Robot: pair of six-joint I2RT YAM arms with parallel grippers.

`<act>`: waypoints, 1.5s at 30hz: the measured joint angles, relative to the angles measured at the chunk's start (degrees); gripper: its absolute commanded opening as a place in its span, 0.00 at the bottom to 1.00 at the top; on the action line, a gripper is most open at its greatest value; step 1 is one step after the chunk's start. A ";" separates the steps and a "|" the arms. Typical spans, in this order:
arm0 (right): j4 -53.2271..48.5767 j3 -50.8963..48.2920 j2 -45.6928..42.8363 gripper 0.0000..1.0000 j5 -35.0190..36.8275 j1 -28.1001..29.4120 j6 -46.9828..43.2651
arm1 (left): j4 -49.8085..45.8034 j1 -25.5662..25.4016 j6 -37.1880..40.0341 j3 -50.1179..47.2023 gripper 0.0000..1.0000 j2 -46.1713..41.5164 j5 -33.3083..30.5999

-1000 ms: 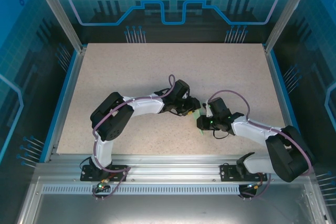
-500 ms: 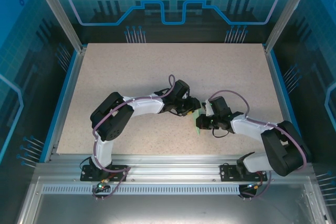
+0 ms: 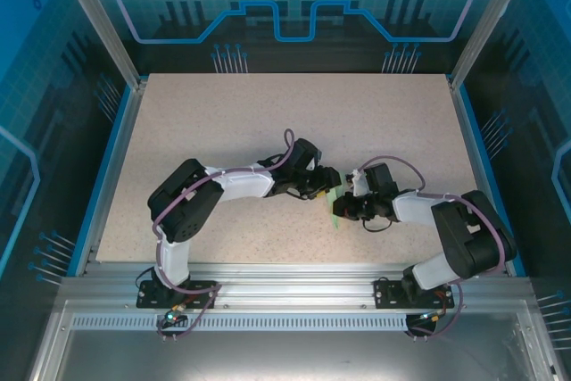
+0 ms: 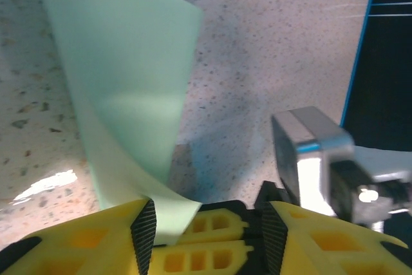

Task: Fold a paper plane with a square sheet of paper (pick it up from the middle)
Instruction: Fold the wing for the fifth time at the center of the table.

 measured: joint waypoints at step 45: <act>1.25 -3.26 -3.15 0.05 2.93 -0.98 7.06 | 2.03 0.00 1.09 2.93 0.53 3.48 3.08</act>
